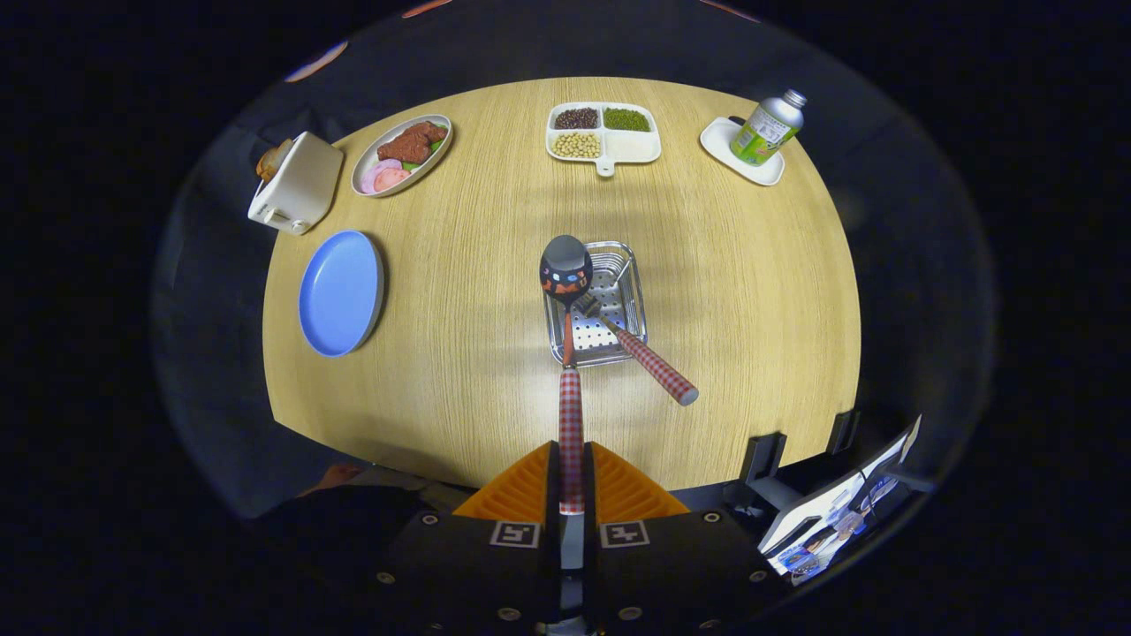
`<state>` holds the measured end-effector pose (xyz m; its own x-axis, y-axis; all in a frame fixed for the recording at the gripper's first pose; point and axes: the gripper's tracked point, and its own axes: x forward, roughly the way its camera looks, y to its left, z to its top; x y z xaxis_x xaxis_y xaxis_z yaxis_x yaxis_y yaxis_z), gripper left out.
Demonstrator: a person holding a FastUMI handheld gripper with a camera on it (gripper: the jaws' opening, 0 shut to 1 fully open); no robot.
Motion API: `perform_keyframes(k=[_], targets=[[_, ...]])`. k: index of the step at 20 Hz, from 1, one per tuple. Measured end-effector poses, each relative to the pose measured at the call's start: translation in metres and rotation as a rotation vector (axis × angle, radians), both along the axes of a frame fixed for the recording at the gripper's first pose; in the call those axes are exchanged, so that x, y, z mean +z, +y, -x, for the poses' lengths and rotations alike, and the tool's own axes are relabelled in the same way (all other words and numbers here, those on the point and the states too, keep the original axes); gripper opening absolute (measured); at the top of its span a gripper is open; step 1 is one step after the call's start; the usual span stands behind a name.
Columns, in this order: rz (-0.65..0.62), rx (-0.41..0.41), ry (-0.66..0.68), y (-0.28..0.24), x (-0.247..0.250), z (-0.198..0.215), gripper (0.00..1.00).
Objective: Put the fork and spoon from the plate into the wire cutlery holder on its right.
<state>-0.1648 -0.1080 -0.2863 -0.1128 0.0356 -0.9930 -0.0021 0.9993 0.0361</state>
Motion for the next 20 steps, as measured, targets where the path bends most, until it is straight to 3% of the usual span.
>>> perform_keyframes(k=[9, 20], targets=[[-0.012, 0.058, 0.074, -0.012, -0.001, 0.005, 0.1], [-0.028, -0.008, 0.092, -0.009, -0.018, -0.022, 0.12]])
